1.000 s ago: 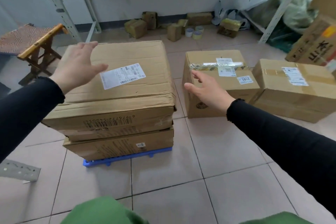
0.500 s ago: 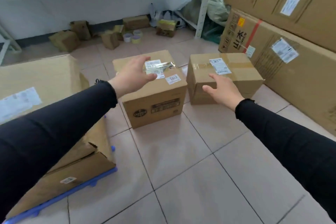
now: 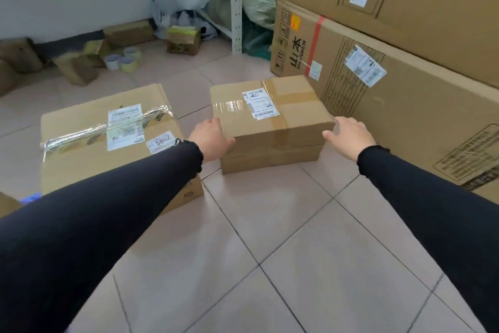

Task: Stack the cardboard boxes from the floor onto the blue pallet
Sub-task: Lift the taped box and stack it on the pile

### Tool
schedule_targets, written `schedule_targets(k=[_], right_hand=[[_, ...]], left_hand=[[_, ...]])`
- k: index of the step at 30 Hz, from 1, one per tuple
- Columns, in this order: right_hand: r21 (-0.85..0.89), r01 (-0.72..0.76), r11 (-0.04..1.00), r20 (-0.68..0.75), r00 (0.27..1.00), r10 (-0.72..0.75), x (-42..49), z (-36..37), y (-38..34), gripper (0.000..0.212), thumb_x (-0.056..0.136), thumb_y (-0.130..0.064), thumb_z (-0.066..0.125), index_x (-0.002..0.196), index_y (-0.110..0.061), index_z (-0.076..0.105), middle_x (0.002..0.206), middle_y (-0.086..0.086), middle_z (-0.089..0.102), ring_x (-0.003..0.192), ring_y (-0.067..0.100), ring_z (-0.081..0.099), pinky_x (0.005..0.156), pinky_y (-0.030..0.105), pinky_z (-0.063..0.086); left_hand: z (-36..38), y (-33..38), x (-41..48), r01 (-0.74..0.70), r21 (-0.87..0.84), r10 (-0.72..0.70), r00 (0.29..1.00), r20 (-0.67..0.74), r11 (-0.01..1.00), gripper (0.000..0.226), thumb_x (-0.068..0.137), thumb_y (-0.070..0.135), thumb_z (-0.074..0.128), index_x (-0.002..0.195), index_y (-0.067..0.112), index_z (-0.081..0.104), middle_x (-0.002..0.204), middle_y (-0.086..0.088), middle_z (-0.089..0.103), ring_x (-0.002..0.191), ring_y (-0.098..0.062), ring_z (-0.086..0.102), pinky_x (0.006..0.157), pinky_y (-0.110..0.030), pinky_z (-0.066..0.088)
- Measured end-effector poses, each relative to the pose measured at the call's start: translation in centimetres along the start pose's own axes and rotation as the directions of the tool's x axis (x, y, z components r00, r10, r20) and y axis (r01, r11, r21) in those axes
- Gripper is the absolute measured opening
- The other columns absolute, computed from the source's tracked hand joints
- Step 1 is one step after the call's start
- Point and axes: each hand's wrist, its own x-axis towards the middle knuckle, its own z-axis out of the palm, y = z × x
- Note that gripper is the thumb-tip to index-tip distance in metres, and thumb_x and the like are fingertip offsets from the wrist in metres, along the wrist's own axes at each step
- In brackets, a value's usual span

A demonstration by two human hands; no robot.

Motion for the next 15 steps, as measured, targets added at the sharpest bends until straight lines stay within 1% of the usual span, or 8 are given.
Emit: schedule_targets(k=[4, 5, 7, 8, 9, 11, 13, 15], right_hand=[[0.107, -0.055, 0.993, 0.018, 0.998, 0.053, 3.6, 1.2, 1.2, 0.066, 0.105, -0.043, 0.046, 0.157, -0.005, 0.033, 0.158, 0.019, 0.041, 0.143, 0.039, 0.040, 0.111, 0.046, 0.037], [0.161, -0.075, 0.984, 0.037, 0.997, 0.069, 4.3, 1.6, 1.4, 0.067, 0.105, -0.044, 0.046, 0.157, -0.004, 0.032, 0.160, 0.018, 0.040, 0.144, 0.037, 0.040, 0.111, 0.044, 0.037], [0.311, -0.143, 0.940, 0.103, 0.988, 0.116, 5.5, 2.4, 1.4, 0.069, 0.105, -0.047, 0.044, 0.158, -0.005, 0.030, 0.160, 0.015, 0.040, 0.143, 0.035, 0.042, 0.109, 0.043, 0.037], [0.405, -0.189, 0.895, 0.144, 0.979, 0.142, 5.9, 2.8, 1.4, 0.069, 0.104, -0.049, 0.045, 0.157, -0.008, 0.031, 0.157, 0.013, 0.042, 0.141, 0.034, 0.044, 0.108, 0.043, 0.038], [0.500, -0.237, 0.833, 0.183, 0.969, 0.166, 6.4, 3.2, 1.3, 0.069, 0.103, -0.052, 0.047, 0.156, -0.011, 0.031, 0.153, 0.011, 0.045, 0.138, 0.033, 0.045, 0.106, 0.044, 0.038], [0.652, -0.304, 0.695, 0.222, 0.952, 0.208, 7.0, 3.9, 0.9, 0.069, 0.101, -0.055, 0.048, 0.155, -0.018, 0.029, 0.142, 0.003, 0.044, 0.131, 0.030, 0.047, 0.103, 0.045, 0.039], [0.777, -0.296, 0.556, 0.186, 0.951, 0.247, 7.6, 4.4, 0.3, 0.054, 0.101, -0.051, 0.050, 0.144, -0.021, 0.034, 0.126, 0.000, 0.045, 0.120, 0.026, 0.046, 0.095, 0.042, 0.037], [0.858, -0.233, 0.458, 0.111, 0.954, 0.278, 7.6, 3.6, -0.9, 0.035, 0.102, -0.043, 0.052, 0.125, -0.020, 0.041, 0.106, -0.003, 0.048, 0.109, 0.024, 0.045, 0.085, 0.035, 0.038]], left_hand=[[3.4, -0.2, 2.8, 0.150, -0.248, -0.150, 0.988, 0.019, 0.957, 0.073, 0.104, 0.047, 0.047, 0.157, 0.005, 0.020, 0.140, -0.018, 0.058, 0.121, -0.037, 0.061, 0.094, -0.040, 0.052], [4.0, -0.3, 3.2, 0.190, -0.318, -0.188, 0.981, 0.037, 0.929, 0.076, 0.105, 0.049, 0.043, 0.160, 0.004, 0.016, 0.145, -0.019, 0.055, 0.125, -0.037, 0.059, 0.094, -0.038, 0.050], [5.0, -0.5, 3.8, 0.256, -0.488, -0.253, 0.965, 0.072, 0.834, 0.078, 0.106, 0.052, 0.039, 0.162, 0.005, 0.014, 0.156, -0.015, 0.045, 0.138, -0.033, 0.049, 0.104, -0.038, 0.043], [5.4, -0.6, 4.0, 0.276, -0.584, -0.279, 0.956, 0.086, 0.764, 0.074, 0.106, 0.051, 0.039, 0.162, 0.007, 0.018, 0.158, -0.012, 0.042, 0.140, -0.032, 0.046, 0.107, -0.037, 0.040], [5.7, -0.5, 4.2, 0.292, -0.667, -0.304, 0.947, 0.103, 0.685, 0.068, 0.107, 0.048, 0.039, 0.161, 0.010, 0.022, 0.157, -0.009, 0.043, 0.138, -0.030, 0.046, 0.105, -0.037, 0.039], [6.0, 0.0, 4.4, 0.320, -0.787, -0.337, 0.929, 0.153, 0.528, 0.057, 0.109, 0.040, 0.039, 0.158, 0.016, 0.024, 0.148, -0.007, 0.046, 0.124, -0.028, 0.048, 0.095, -0.035, 0.036], [6.0, 0.6, 4.3, 0.307, -0.856, -0.342, 0.925, 0.166, 0.416, 0.050, 0.110, 0.032, 0.038, 0.156, 0.019, 0.024, 0.141, -0.004, 0.047, 0.116, -0.024, 0.046, 0.093, -0.035, 0.034], [5.2, 1.1, 3.9, 0.280, -0.898, -0.343, 0.926, 0.158, 0.341, 0.045, 0.109, 0.028, 0.039, 0.152, 0.020, 0.028, 0.140, -0.004, 0.049, 0.113, -0.022, 0.049, 0.093, -0.035, 0.037]])
